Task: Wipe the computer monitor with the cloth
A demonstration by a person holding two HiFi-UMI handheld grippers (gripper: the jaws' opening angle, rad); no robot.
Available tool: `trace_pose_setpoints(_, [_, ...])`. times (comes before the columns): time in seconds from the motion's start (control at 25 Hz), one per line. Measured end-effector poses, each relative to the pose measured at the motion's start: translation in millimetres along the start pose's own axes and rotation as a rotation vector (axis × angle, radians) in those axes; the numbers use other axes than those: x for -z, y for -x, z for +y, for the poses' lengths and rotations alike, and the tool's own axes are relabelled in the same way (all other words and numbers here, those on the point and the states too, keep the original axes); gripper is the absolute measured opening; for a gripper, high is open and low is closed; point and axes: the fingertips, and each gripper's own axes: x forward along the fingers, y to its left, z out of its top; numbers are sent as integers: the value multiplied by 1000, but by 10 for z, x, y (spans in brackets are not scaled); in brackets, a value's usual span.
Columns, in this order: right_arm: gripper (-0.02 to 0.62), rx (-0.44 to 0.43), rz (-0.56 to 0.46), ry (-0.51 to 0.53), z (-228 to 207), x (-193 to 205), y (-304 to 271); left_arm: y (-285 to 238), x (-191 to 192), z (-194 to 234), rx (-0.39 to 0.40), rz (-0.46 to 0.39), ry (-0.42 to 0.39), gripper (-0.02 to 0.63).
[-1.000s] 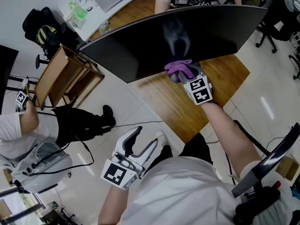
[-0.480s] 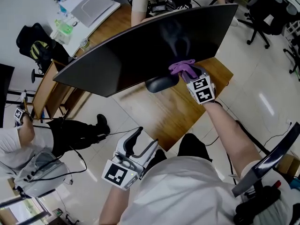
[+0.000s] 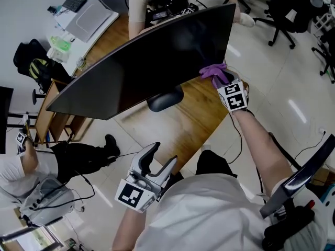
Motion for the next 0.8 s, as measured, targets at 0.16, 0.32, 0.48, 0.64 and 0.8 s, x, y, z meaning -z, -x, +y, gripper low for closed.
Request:
trace_pose_setpoints(0.16, [121,19,14,-6,-203,86,18,-97,-19,-39,3,-3,-6,270])
trace_pose_setpoints(0.32, [121,31,1,-7,-356,5,84,-156,-61,-61,5,-7,-17,270])
trace_pose_setpoints(0.48, [121,49,-36,-9,-468,-244,259,-162,-69,-94,16,-14,-47,270])
trace_pose_setpoints(0.64, [121,76,-81,3,-633,-571,456,-150,-101,-81,35,-44,-44,270])
trace_pose_setpoints(0.8, [121,105,-143,18,-741,-1049,745,-54,-133,-70,49,-70,-45,270])
